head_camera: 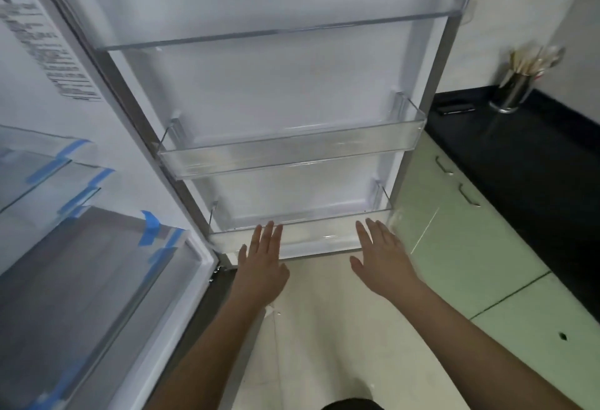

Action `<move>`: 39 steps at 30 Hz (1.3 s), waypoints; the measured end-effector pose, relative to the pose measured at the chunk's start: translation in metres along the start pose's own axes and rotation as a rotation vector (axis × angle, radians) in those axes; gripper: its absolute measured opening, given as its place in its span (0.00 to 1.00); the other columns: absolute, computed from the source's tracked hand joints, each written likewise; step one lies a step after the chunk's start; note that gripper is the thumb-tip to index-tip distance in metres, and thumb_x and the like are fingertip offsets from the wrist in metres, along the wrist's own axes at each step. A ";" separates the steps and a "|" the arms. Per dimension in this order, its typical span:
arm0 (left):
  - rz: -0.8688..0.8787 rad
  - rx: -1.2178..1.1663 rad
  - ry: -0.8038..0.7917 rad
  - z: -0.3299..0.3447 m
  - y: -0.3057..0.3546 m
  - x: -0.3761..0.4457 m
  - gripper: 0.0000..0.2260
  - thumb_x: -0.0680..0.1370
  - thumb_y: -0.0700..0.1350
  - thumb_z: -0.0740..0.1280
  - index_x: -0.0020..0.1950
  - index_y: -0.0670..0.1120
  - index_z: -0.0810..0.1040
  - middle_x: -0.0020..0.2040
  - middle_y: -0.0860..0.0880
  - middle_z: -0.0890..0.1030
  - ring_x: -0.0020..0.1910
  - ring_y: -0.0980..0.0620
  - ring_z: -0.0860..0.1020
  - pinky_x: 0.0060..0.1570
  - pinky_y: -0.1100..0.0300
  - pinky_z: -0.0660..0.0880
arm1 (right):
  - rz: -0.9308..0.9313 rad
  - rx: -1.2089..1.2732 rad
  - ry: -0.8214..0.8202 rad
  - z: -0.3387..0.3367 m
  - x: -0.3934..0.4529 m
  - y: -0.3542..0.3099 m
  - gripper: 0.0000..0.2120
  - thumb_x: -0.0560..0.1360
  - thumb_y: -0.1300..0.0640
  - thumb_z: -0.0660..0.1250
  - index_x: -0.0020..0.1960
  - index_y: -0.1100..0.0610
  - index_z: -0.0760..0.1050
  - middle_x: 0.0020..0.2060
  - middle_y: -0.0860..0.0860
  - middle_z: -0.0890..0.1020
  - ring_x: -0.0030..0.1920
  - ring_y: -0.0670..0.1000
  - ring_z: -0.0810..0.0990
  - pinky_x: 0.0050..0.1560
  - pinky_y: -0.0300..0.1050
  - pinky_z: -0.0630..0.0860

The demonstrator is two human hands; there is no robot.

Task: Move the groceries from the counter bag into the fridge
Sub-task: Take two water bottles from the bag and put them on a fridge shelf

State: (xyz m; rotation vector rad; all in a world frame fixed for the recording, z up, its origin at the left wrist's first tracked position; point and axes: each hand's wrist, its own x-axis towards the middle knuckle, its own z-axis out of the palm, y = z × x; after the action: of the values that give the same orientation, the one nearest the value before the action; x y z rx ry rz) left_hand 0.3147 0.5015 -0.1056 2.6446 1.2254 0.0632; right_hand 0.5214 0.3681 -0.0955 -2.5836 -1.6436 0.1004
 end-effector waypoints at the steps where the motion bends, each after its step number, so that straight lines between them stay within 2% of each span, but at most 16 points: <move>1: 0.035 -0.003 0.008 -0.001 -0.005 -0.006 0.35 0.76 0.47 0.60 0.79 0.49 0.46 0.80 0.51 0.47 0.79 0.49 0.46 0.74 0.44 0.51 | 0.030 -0.010 -0.004 -0.002 -0.009 -0.006 0.34 0.77 0.44 0.60 0.77 0.59 0.54 0.76 0.59 0.59 0.76 0.60 0.57 0.73 0.55 0.56; 3: 0.109 0.005 0.016 -0.004 -0.021 -0.021 0.33 0.77 0.50 0.60 0.79 0.49 0.50 0.80 0.49 0.52 0.79 0.48 0.51 0.73 0.43 0.52 | 0.071 -0.007 -0.002 -0.002 -0.027 -0.021 0.33 0.79 0.40 0.53 0.77 0.57 0.55 0.77 0.57 0.58 0.76 0.59 0.55 0.73 0.54 0.55; 6: 0.193 0.072 0.073 -0.005 -0.050 -0.041 0.30 0.75 0.55 0.56 0.77 0.48 0.59 0.77 0.46 0.62 0.75 0.44 0.63 0.69 0.41 0.62 | 0.117 -0.021 -0.017 -0.004 -0.056 -0.047 0.36 0.77 0.35 0.43 0.78 0.56 0.53 0.78 0.56 0.55 0.77 0.57 0.53 0.73 0.53 0.53; 8: 0.258 0.084 0.099 -0.009 -0.060 -0.051 0.30 0.75 0.57 0.54 0.76 0.48 0.61 0.76 0.45 0.64 0.74 0.43 0.65 0.67 0.41 0.65 | 0.135 -0.018 0.011 -0.002 -0.072 -0.064 0.41 0.74 0.32 0.35 0.76 0.56 0.58 0.76 0.57 0.60 0.76 0.58 0.57 0.72 0.55 0.57; 12: 0.391 0.097 0.137 -0.017 -0.058 -0.070 0.29 0.76 0.58 0.53 0.76 0.49 0.62 0.76 0.47 0.65 0.74 0.44 0.65 0.67 0.42 0.66 | 0.221 -0.011 -0.038 -0.001 -0.109 -0.089 0.44 0.74 0.32 0.30 0.74 0.55 0.65 0.72 0.58 0.68 0.72 0.60 0.66 0.68 0.57 0.65; 14: 0.453 0.123 0.127 -0.019 -0.052 -0.078 0.29 0.77 0.59 0.53 0.76 0.50 0.62 0.76 0.48 0.66 0.74 0.45 0.65 0.67 0.42 0.66 | 0.292 -0.021 -0.053 -0.004 -0.130 -0.095 0.40 0.77 0.34 0.33 0.71 0.56 0.70 0.69 0.58 0.73 0.68 0.60 0.72 0.64 0.58 0.70; 16: 0.503 0.137 0.119 -0.019 -0.044 -0.084 0.28 0.78 0.60 0.52 0.77 0.50 0.61 0.76 0.49 0.65 0.75 0.46 0.63 0.70 0.44 0.62 | 0.343 -0.030 -0.061 -0.004 -0.151 -0.095 0.38 0.78 0.35 0.36 0.70 0.56 0.71 0.68 0.57 0.74 0.66 0.60 0.74 0.62 0.58 0.72; 20: 0.611 0.101 0.096 -0.021 -0.016 -0.095 0.28 0.79 0.59 0.50 0.76 0.48 0.64 0.73 0.47 0.71 0.73 0.45 0.67 0.71 0.44 0.62 | 0.424 -0.057 -0.023 -0.009 -0.194 -0.086 0.37 0.78 0.35 0.36 0.72 0.55 0.68 0.70 0.57 0.72 0.69 0.60 0.71 0.65 0.58 0.70; 25: 0.778 0.105 0.058 -0.019 0.034 -0.113 0.28 0.79 0.59 0.49 0.76 0.48 0.63 0.74 0.47 0.69 0.74 0.44 0.65 0.72 0.47 0.56 | 0.540 -0.052 0.014 -0.021 -0.247 -0.079 0.36 0.76 0.35 0.40 0.76 0.52 0.58 0.75 0.55 0.62 0.75 0.58 0.60 0.73 0.56 0.57; 31: 0.937 0.128 0.040 -0.013 0.106 -0.155 0.29 0.78 0.60 0.50 0.76 0.48 0.65 0.74 0.47 0.69 0.75 0.45 0.64 0.72 0.47 0.50 | 0.733 -0.068 0.078 -0.031 -0.332 -0.070 0.31 0.77 0.38 0.47 0.74 0.53 0.65 0.72 0.54 0.69 0.72 0.58 0.67 0.69 0.56 0.64; 35: 1.094 0.127 -0.002 -0.002 0.154 -0.200 0.30 0.78 0.62 0.46 0.78 0.50 0.59 0.78 0.49 0.62 0.78 0.47 0.56 0.73 0.48 0.44 | 0.862 -0.063 0.095 -0.036 -0.405 -0.066 0.29 0.77 0.42 0.48 0.72 0.54 0.67 0.71 0.55 0.71 0.70 0.59 0.70 0.68 0.57 0.66; 39: 1.250 0.109 -0.053 0.009 0.201 -0.269 0.29 0.79 0.61 0.49 0.77 0.50 0.61 0.77 0.48 0.62 0.77 0.46 0.58 0.73 0.48 0.49 | 1.016 -0.060 0.121 -0.036 -0.494 -0.071 0.29 0.78 0.42 0.47 0.74 0.54 0.65 0.73 0.54 0.68 0.72 0.59 0.67 0.70 0.57 0.64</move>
State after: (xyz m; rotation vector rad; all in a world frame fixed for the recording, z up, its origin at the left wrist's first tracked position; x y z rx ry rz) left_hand 0.2913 0.1705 -0.0552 2.9966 -0.5826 0.1213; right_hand 0.2519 -0.0506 -0.0461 -3.0867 -0.1734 -0.0527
